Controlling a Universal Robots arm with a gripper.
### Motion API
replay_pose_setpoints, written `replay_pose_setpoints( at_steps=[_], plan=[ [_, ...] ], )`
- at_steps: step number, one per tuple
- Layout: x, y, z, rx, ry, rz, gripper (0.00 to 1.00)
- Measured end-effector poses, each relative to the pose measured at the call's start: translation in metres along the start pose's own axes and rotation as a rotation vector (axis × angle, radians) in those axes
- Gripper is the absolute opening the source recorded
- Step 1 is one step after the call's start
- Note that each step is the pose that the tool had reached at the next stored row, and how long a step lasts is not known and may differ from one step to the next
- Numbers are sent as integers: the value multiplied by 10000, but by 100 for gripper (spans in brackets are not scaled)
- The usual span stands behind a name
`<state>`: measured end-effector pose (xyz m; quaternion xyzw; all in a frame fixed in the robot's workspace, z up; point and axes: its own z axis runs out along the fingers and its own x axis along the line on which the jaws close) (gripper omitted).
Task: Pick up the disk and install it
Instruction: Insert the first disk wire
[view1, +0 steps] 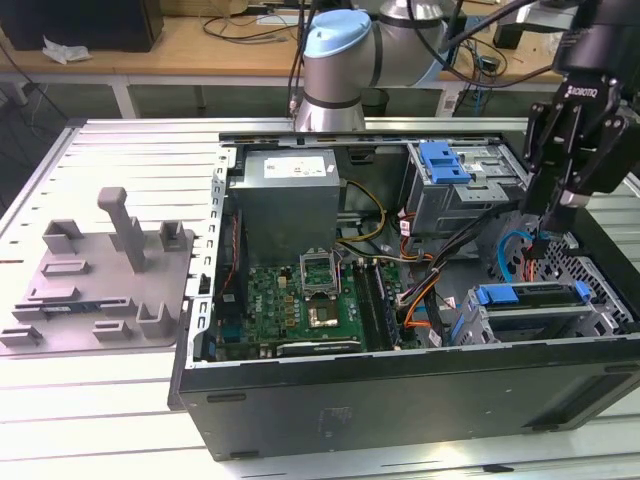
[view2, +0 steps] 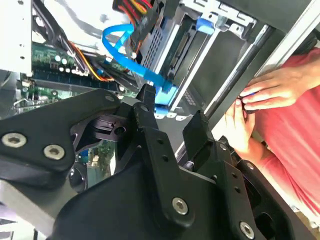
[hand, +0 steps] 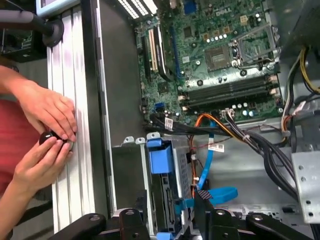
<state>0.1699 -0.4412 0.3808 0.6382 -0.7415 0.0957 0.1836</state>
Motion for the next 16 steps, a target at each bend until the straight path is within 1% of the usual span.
replay_pose_setpoints(
  at_steps=[3, 5, 6, 8, 10, 12, 14, 16],
  plan=[
    [-17, -43, 21, -94, -20, 217, 50],
    [-44, -60, 29, -111, -21, 261, 50],
    [-74, -64, 30, -112, -15, 265, 50],
    [-176, -66, 22, -105, 43, 275, 50],
    [-294, -65, 7, -95, 118, 287, 50],
    [-346, -83, 6, -93, 165, 303, 50],
    [-369, -136, 7, -116, 207, 380, 50],
    [-384, -174, 11, -142, 230, 452, 50]
  ],
)
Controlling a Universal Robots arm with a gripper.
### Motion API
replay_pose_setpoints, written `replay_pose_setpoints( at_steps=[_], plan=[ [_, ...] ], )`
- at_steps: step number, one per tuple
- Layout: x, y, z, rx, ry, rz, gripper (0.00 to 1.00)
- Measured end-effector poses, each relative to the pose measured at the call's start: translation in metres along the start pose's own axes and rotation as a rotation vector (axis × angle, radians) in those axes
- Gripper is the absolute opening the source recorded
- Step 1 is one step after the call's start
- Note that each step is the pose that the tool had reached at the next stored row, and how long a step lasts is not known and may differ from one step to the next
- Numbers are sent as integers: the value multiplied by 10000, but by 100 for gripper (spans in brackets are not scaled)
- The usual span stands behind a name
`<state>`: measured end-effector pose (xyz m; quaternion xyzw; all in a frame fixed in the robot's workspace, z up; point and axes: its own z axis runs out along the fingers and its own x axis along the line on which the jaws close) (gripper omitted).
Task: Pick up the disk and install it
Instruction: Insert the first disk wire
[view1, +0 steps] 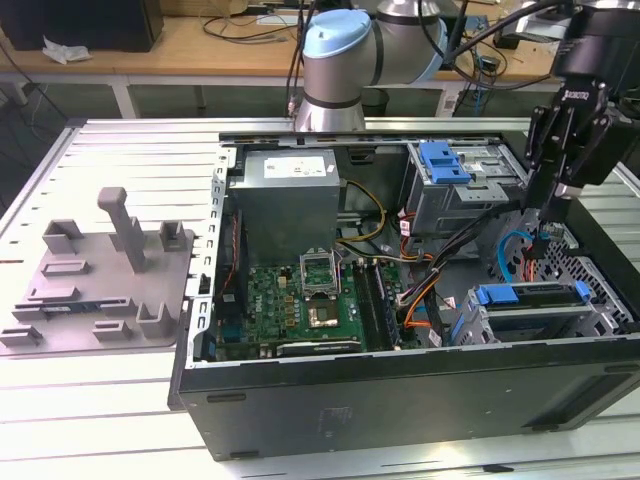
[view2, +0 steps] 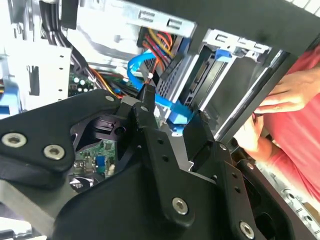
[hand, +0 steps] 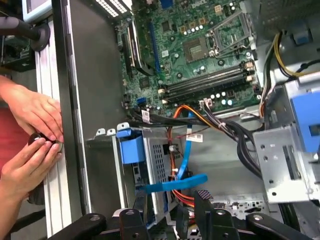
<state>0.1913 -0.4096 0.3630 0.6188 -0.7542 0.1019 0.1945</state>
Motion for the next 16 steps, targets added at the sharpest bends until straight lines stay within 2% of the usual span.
replay_pose_setpoints(
  at_steps=[4, 6, 8, 9, 11, 13, 14, 16],
  plan=[
    [-37, -83, 7, -59, 53, 163, 50],
    [-66, -152, 14, -114, 163, 349, 50],
    [-76, -174, 18, -143, 230, 451, 50],
    [-83, -185, 22, -165, 285, 531, 50],
    [-96, -202, 29, -195, 451, 695, 50],
    [-109, -205, 32, -194, 559, 759, 50],
    [-121, -206, 33, -186, 642, 792, 50],
    [-156, -203, 29, -150, 866, 852, 50]
  ],
)
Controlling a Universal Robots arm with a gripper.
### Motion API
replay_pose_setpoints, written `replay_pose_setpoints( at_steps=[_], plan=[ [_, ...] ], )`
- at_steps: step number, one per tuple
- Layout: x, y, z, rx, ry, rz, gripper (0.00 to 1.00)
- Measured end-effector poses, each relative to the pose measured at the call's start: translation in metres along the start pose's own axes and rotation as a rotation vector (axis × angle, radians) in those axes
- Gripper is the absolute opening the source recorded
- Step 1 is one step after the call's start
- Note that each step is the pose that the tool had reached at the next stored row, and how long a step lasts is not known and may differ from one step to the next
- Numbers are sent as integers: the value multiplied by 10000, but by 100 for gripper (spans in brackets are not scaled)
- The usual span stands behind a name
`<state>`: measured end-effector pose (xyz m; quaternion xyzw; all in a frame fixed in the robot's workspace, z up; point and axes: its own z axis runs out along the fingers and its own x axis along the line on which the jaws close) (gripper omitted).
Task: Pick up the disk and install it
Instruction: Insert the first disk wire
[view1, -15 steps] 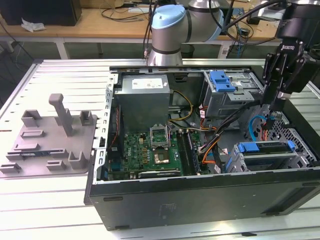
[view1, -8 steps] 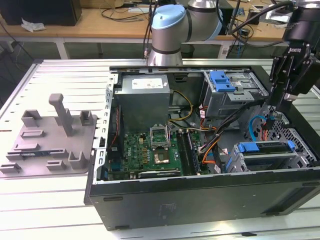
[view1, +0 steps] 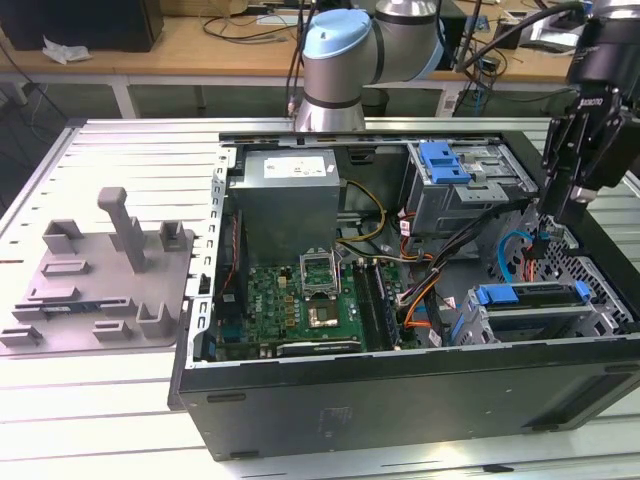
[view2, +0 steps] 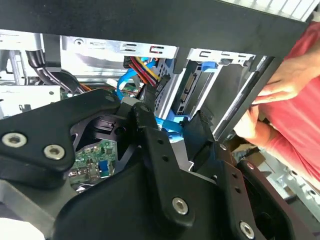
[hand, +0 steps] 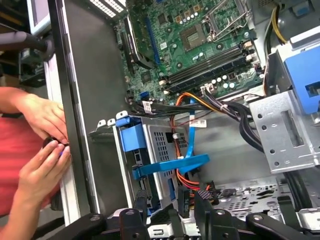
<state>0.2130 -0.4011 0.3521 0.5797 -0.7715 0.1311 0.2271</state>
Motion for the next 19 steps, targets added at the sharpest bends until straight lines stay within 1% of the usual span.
replay_pose_setpoints(
  at_steps=[1, 2, 3, 4, 5, 7, 9, 10, 12, 17, 19],
  plan=[
    [-14, 3, -3, 18, 82, 21, 49],
    [-38, 10, -8, 44, 199, 47, 49],
    [-53, 14, -13, 64, 287, 66, 42],
    [-62, 15, -14, 83, 366, 82, 42],
    [-64, 16, -12, 92, 412, 95, 42],
    [-63, 16, -14, 100, 436, 98, 42],
    [-65, 16, -13, 98, 433, 96, 42],
    [-85, 12, -15, 99, 432, 95, 42],
    [-107, -25, -4, 100, 433, 94, 42],
    [-149, -31, 67, 101, 433, 93, 42],
    [-158, -31, 78, 102, 436, 93, 42]
  ],
)
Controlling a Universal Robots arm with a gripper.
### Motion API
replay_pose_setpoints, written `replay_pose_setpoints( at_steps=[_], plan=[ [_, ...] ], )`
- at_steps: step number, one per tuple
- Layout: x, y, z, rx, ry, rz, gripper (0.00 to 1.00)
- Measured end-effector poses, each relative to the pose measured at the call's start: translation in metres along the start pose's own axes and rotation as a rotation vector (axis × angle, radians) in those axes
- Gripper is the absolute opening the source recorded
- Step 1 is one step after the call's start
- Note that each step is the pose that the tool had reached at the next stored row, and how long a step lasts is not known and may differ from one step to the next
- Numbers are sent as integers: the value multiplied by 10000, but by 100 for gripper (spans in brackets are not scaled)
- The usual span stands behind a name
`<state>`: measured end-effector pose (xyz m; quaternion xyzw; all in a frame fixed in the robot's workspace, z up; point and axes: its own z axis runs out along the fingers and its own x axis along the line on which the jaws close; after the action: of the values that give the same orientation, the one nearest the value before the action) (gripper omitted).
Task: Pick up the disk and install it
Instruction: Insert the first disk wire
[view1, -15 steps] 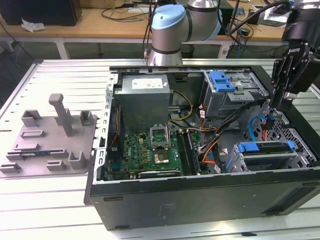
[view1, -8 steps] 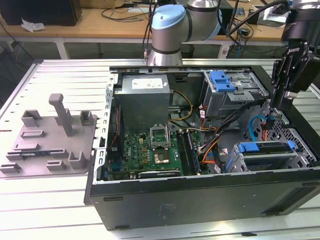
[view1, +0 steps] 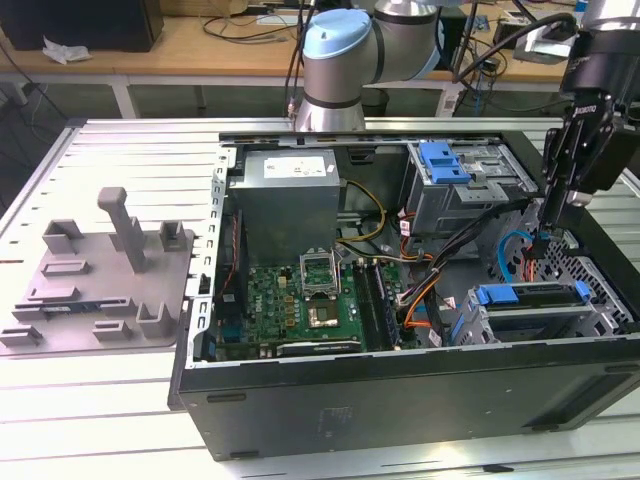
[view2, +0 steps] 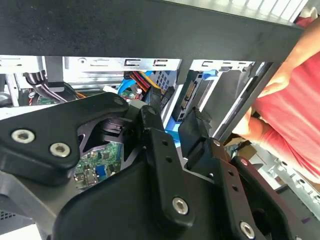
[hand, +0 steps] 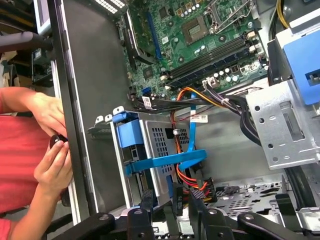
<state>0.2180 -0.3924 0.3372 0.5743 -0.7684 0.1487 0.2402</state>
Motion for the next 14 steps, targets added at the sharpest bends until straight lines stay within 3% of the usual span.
replay_pose_setpoints(
  at_steps=[3, 8, 14],
  plan=[
    [-22, 5, 3, 25, 9, -36, 42],
    [-39, 10, 22, 143, 43, -206, 42],
    [-71, 35, 65, 173, 84, -229, 42]
  ],
)
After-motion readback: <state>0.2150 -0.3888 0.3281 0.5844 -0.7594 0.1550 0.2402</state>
